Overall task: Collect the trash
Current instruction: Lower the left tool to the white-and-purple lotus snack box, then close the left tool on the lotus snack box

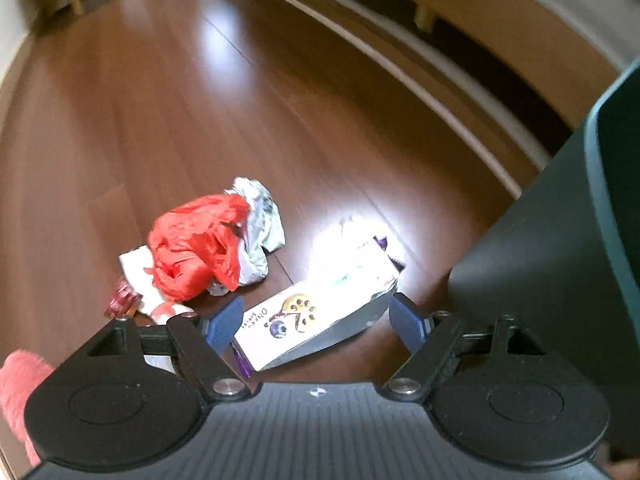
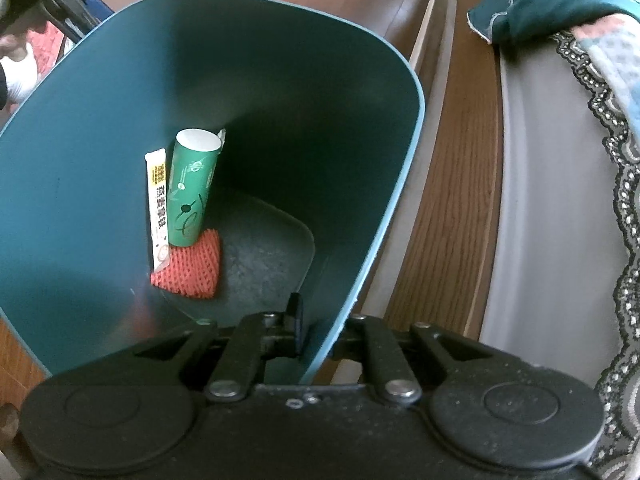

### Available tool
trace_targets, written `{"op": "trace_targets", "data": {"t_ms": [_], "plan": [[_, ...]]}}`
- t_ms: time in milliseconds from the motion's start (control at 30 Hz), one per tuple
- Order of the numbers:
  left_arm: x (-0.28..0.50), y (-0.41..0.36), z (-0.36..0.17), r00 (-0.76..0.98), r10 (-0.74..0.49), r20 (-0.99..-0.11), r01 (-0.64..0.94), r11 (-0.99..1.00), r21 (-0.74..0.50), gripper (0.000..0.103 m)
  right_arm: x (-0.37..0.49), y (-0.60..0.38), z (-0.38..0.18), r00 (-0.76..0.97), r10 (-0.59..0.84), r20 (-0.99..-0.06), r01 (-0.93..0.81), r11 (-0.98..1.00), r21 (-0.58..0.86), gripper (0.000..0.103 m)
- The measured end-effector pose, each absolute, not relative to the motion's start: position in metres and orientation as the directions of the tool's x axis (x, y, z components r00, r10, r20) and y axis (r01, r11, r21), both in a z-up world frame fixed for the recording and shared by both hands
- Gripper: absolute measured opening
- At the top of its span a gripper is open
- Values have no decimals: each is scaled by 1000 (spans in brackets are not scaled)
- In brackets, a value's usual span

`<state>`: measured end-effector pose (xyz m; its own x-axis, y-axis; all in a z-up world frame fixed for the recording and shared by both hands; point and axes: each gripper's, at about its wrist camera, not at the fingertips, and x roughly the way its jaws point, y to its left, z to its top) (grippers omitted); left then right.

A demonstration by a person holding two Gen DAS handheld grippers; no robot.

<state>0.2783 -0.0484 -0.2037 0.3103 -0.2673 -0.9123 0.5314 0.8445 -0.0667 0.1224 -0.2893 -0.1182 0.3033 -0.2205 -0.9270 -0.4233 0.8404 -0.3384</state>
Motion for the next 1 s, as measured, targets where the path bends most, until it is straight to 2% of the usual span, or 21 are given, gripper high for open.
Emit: {"op": "trace_targets", "data": {"t_ms": [167,367,600,767,800,900,1000], "plan": [[286,-72,-241,266,-211,-940,688,725,32,80,120,-292,-118,306,-218,-927,-427,839,-338,11],[293,-97,-280,204,-191,-960,804,592,54,80,123,-295,-120,287,-225,-931,-413,848,-332,11],[303,-115,-320,164,-155,-974,821,569,48,80,123,-296,-123,262,-226,-938,-397,861,-318,11],[302,-112,-328,176,-168,-970,795,605,40,78,125,-294,-122,276,-215,-937,-406,858,-316,11],[300,-111,-328,186,-174,-967,786,616,40,76,125,-293,-122,277,-214,-937,-409,856,-317,11],[292,-104,-324,221,-179,-959,759,649,53,61,124,-293,-122,280,-215,-936,-413,853,-320,11],[290,-95,-316,257,-169,-952,710,701,68,41,123,-294,-123,278,-216,-936,-408,856,-318,11]]}}
